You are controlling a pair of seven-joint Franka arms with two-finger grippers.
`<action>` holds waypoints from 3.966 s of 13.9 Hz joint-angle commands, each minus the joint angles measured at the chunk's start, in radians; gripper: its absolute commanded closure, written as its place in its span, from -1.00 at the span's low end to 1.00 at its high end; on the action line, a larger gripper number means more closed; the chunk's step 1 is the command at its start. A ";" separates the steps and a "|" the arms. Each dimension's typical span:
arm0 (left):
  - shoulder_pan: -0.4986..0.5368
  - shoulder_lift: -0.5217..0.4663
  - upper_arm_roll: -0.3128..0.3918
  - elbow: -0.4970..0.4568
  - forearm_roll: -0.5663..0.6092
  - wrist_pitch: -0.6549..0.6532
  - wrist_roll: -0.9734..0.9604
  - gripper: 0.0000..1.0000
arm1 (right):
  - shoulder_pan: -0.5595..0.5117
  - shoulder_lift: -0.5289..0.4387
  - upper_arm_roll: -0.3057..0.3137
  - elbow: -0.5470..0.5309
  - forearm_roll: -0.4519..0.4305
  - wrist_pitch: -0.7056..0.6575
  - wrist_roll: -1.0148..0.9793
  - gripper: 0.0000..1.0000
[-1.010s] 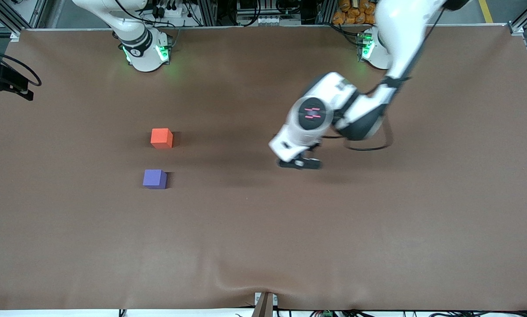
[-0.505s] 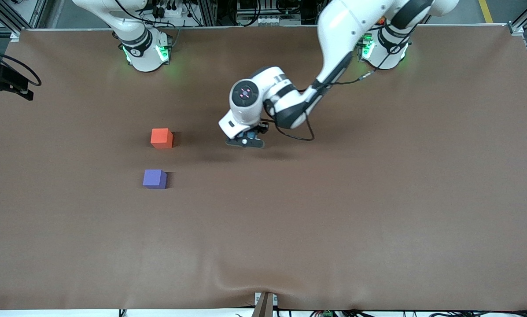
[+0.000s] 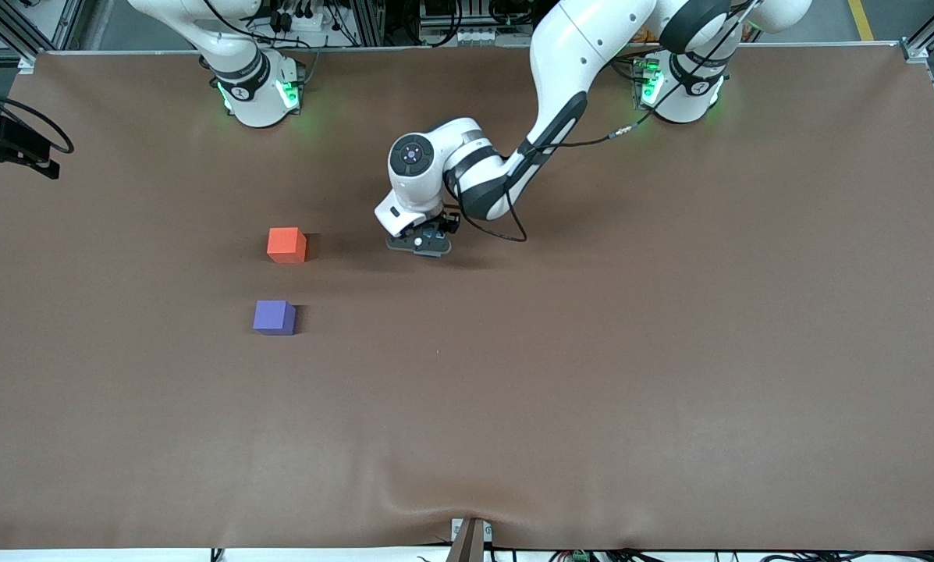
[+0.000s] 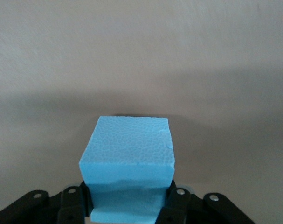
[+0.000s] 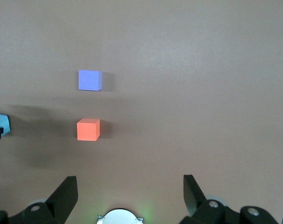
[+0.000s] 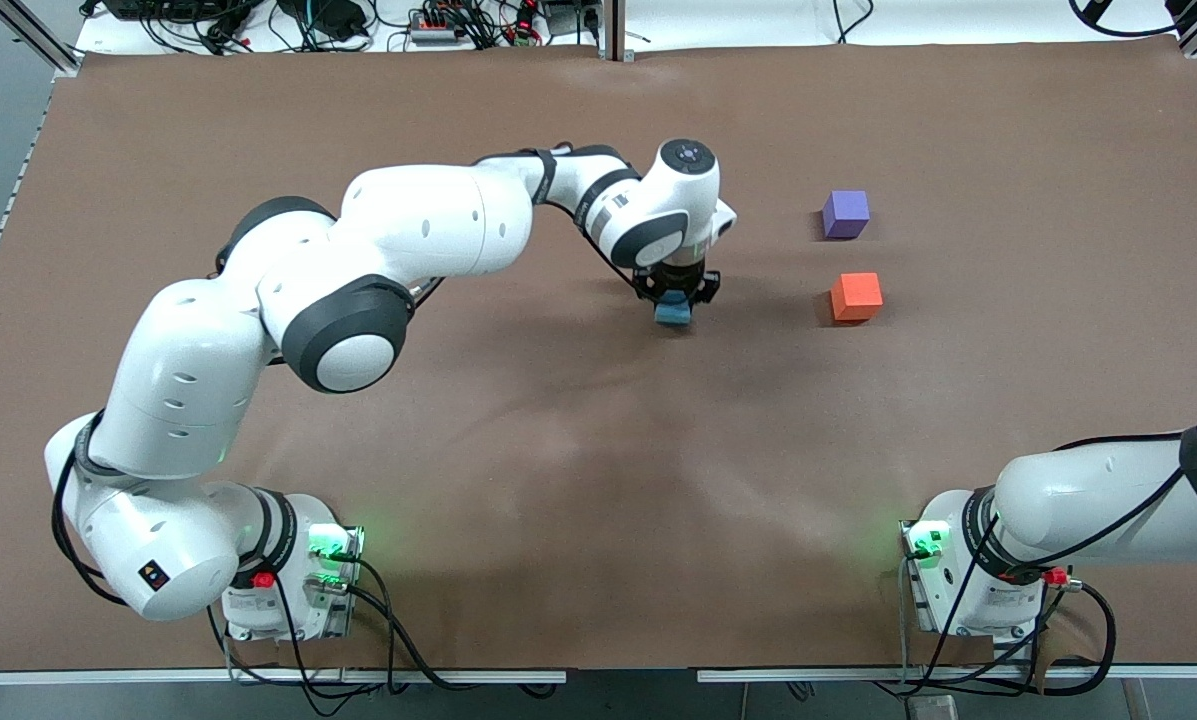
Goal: Place blue block between orange and purple blocks
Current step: 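Lower the blue block onto the table and open the left gripper, then withdraw the left gripper while the right gripper reaches the blue block, then close the right gripper around the blue block, then carry the blue block with the right gripper toward the orange block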
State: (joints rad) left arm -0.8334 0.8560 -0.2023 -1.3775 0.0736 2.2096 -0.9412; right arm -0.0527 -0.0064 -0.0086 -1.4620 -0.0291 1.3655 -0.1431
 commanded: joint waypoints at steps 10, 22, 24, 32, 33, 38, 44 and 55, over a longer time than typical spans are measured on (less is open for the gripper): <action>0.089 -0.244 0.123 0.038 0.023 -0.062 0.019 -1.00 | 0.023 0.109 0.009 0.009 -0.015 -0.005 -0.007 -1.00; 0.678 -0.635 0.110 -0.147 0.002 -0.438 0.649 -1.00 | 0.324 0.243 0.013 -0.053 0.153 0.130 0.405 -1.00; 0.730 -0.730 0.110 -0.240 0.002 -0.439 0.732 -1.00 | 0.402 0.246 0.013 -0.118 0.155 0.229 0.450 -1.00; 0.774 -0.876 0.168 -0.278 0.000 -0.628 0.993 -1.00 | 0.655 0.420 0.013 -0.302 0.181 0.751 0.575 -1.00; 0.772 -0.890 0.187 -0.276 0.000 -0.658 1.028 -1.00 | 0.680 0.452 0.013 -0.304 0.181 0.794 0.588 -1.00; 0.769 -0.902 0.193 -0.206 -0.040 -0.735 1.044 -1.00 | 0.760 0.516 0.012 -0.333 0.169 0.918 0.626 -1.00; 0.775 -0.897 0.178 -0.135 -0.113 -0.762 0.927 -1.00 | 0.794 0.557 0.010 -0.400 0.144 1.046 0.626 -1.00; 0.771 -0.891 0.175 -0.138 -0.107 -0.754 0.898 -1.00 | 0.679 0.418 0.004 -0.322 0.138 0.741 0.639 1.00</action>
State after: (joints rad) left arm -0.0629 -0.0419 -0.0228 -1.5288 -0.0243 1.4515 -0.0095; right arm 0.7021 0.5260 -0.0166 -1.7889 0.1291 2.2529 0.4861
